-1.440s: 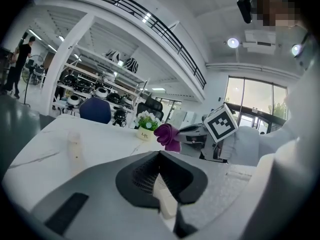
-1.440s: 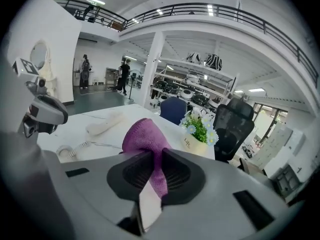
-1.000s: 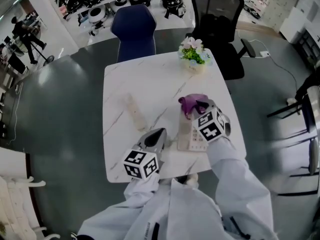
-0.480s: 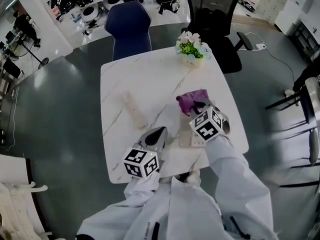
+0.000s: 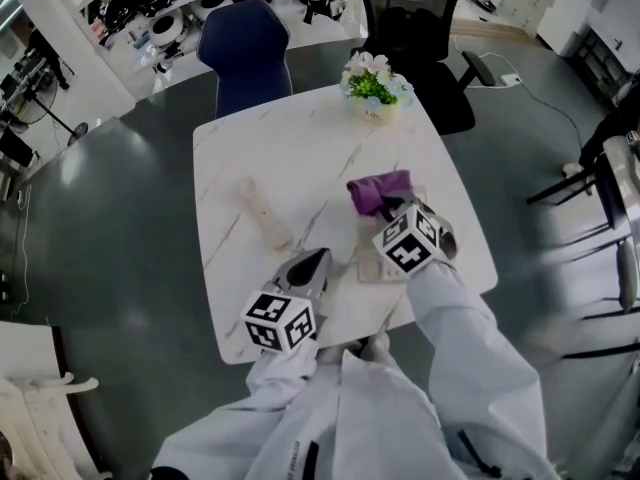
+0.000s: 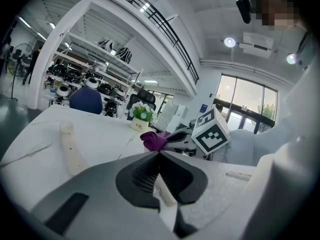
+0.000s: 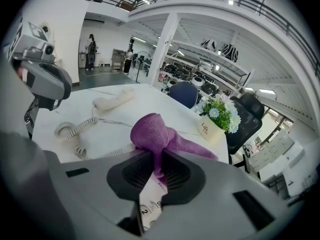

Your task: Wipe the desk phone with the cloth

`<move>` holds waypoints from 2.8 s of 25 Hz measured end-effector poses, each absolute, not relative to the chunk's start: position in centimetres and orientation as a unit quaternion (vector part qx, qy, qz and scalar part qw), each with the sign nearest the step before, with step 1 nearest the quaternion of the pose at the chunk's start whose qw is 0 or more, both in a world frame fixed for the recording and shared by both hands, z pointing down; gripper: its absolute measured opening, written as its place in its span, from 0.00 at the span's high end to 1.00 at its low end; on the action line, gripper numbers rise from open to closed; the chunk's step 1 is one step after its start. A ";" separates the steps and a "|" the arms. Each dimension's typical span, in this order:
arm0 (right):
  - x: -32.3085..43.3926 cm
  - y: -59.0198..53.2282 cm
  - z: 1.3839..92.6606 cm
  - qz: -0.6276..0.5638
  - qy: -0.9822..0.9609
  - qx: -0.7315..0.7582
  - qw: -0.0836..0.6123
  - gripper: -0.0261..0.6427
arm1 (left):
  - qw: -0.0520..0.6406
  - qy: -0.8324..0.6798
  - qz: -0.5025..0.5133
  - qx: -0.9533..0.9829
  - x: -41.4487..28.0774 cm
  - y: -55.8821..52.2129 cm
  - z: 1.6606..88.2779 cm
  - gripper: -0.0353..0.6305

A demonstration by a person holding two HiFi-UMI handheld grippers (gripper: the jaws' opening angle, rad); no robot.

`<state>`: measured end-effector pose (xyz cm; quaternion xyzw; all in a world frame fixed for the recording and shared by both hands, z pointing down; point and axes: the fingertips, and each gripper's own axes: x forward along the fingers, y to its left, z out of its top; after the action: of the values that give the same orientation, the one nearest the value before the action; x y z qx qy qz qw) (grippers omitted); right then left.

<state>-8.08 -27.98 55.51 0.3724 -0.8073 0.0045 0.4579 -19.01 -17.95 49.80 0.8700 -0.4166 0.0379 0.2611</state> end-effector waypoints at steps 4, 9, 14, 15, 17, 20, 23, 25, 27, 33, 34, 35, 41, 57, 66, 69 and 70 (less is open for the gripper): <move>-8.1 -27.3 55.7 0.006 -0.809 0.367 0.460 0.91 | 0.261 -0.420 0.038 0.868 -18.9 -17.2 49.7 0.95; -8.0 -26.8 55.8 0.010 -0.812 0.359 0.461 0.91 | 0.267 -0.428 0.040 0.862 -18.6 -16.4 49.9 0.95; -8.1 -25.6 55.9 0.015 -0.816 0.348 0.461 0.91 | 0.272 -0.429 0.042 0.860 -17.6 -15.2 49.8 0.95; -8.1 -25.4 56.0 0.015 -0.817 0.346 0.461 0.91 | 0.273 -0.430 0.042 0.860 -17.5 -15.0 49.8 0.95; -8.0 -25.0 56.1 0.017 -0.818 0.342 0.463 0.91 | 0.274 -0.432 0.041 0.858 -17.3 -14.7 49.8 0.95; -8.0 -24.2 56.3 0.019 -0.819 0.336 0.465 0.91 | 0.274 -0.437 0.040 0.856 -17.2 -14.2 49.7 0.95; -7.9 -23.5 56.5 0.021 -0.821 0.328 0.468 0.91 | 0.273 -0.441 0.039 0.854 -17.1 -13.7 49.5 0.95; -7.9 -23.2 56.6 0.021 -0.821 0.325 0.469 0.91 | 0.272 -0.443 0.038 0.853 -16.9 -13.4 49.4 0.95; -7.8 -22.9 56.7 0.022 -0.822 0.322 0.470 0.91 | 0.271 -0.444 0.038 0.853 -16.8 -13.1 49.4 0.95; -8.0 -21.9 57.0 0.023 -0.827 0.314 0.467 0.91 | 0.269 -0.447 0.038 0.852 -16.6 -12.5 49.3 0.95; -8.0 -21.8 57.0 0.023 -0.827 0.313 0.466 0.91 | 0.268 -0.448 0.038 0.852 -16.6 -12.4 49.3 0.95; -8.0 -21.6 57.1 0.023 -0.828 0.312 0.466 0.91 | 0.268 -0.448 0.038 0.852 -16.5 -12.4 49.4 0.95; -8.0 -20.7 57.3 0.029 -0.826 0.308 0.471 0.91 | 0.268 -0.448 0.038 0.852 -16.3 -11.9 49.3 0.95; -8.1 -17.6 57.8 0.040 -0.833 0.283 0.473 0.91 | 0.270 -0.448 0.041 0.851 -15.6 -10.7 49.3 0.95; -8.3 -15.8 58.4 0.050 -0.836 0.268 0.476 0.91 | 0.270 -0.447 0.040 0.852 -15.3 -10.1 49.4 0.95; -8.2 -15.2 58.5 0.050 -0.836 0.264 0.477 0.91 | 0.270 -0.448 0.040 0.851 -15.2 -9.9 49.3 0.95; -8.3 -15.0 58.5 0.050 -0.837 0.261 0.478 0.91 | 0.270 -0.448 0.039 0.851 -15.2 -9.9 49.3 0.95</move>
<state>-8.27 -14.99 58.51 0.2609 -0.8374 0.0499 0.4778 -15.21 -9.85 49.30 0.8513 -0.4481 0.0393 0.2700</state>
